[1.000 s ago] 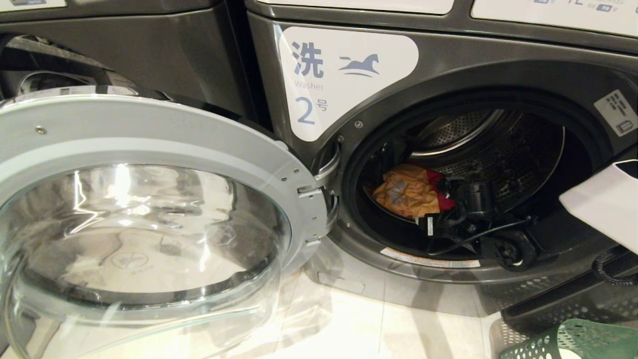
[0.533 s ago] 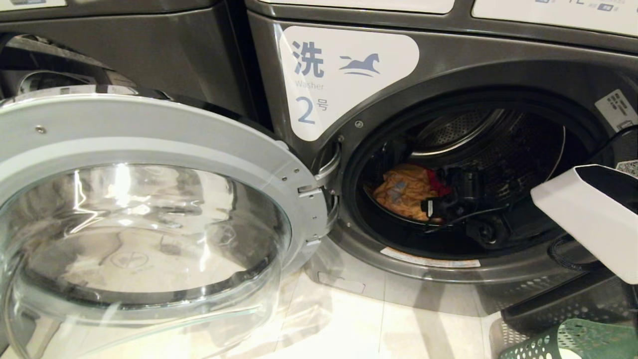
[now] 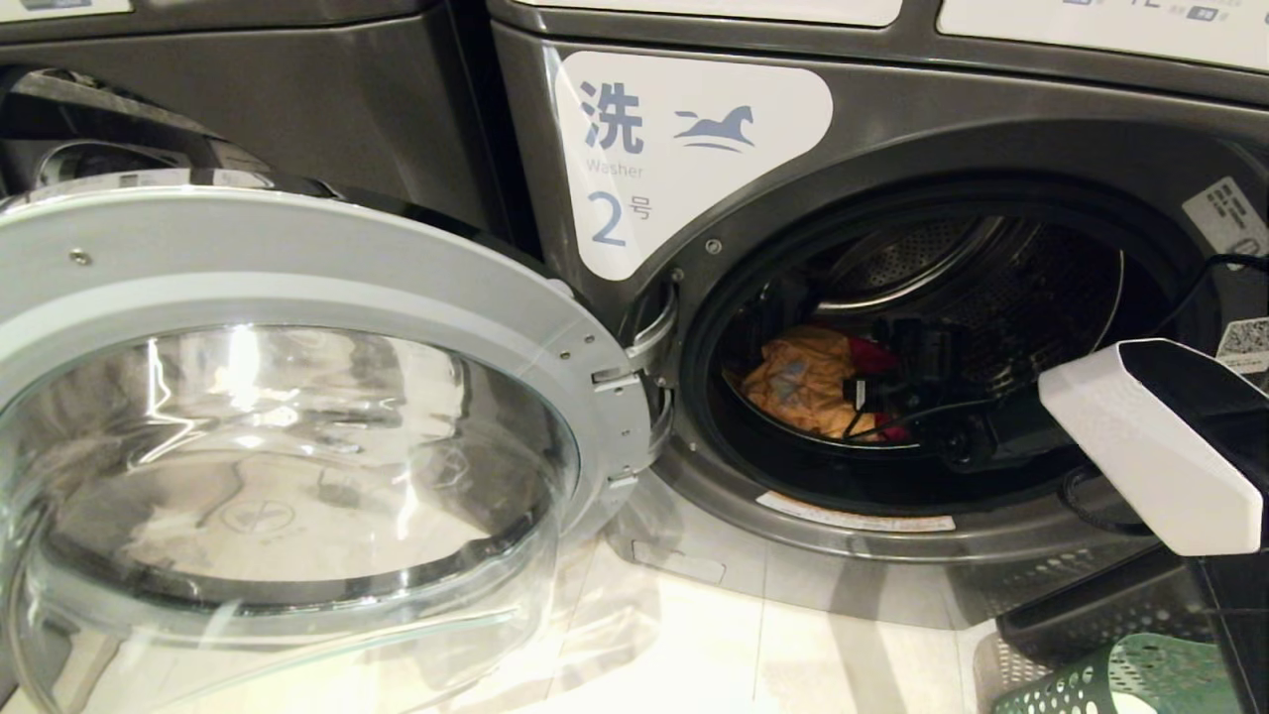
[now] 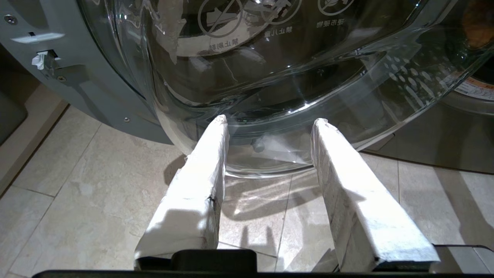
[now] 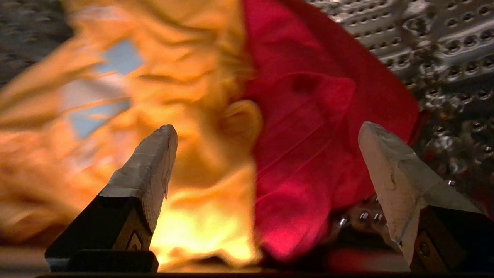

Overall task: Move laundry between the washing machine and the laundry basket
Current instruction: Pick a cloth and place it into the basket

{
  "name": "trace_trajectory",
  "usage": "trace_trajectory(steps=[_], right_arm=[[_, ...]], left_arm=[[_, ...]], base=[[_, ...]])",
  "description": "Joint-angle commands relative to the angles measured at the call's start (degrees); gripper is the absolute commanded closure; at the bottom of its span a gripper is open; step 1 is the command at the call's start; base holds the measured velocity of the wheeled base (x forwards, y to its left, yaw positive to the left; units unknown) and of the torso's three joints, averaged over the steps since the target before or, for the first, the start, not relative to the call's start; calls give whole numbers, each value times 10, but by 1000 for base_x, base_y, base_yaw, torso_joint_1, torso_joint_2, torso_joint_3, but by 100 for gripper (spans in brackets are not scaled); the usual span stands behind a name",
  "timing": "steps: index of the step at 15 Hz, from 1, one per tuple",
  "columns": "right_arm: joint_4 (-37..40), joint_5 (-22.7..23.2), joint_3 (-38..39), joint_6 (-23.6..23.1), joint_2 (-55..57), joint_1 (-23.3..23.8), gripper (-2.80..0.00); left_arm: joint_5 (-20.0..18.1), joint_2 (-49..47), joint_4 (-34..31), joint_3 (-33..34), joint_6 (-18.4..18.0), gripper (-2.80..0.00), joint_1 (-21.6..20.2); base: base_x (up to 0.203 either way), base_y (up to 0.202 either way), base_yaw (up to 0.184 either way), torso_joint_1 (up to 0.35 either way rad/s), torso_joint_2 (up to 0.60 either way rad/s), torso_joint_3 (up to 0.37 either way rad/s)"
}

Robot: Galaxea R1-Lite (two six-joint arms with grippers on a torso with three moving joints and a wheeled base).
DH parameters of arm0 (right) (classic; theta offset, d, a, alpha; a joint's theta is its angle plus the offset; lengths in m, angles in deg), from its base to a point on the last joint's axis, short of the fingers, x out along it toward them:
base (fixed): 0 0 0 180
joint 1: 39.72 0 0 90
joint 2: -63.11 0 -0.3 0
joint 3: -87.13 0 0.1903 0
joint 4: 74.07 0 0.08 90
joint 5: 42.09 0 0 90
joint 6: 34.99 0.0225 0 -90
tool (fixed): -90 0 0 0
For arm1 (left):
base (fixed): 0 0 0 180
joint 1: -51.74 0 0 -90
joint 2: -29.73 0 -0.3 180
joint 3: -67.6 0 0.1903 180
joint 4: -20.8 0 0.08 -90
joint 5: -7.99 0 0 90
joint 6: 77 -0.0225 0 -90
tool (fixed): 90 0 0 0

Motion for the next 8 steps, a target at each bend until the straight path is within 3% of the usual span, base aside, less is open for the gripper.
trace_trajectory(steps=[1,8], right_arm=[[0,-1,-41,-1,34,4,-280],[-1,19,-85,0,79,9,-280]], left_arm=[[0,-1,0,1,0,0,0],[0,-1,0,1,0,0,0]], base=[[0,0,0,0,0,0],[0,0,0,0,0,0]])
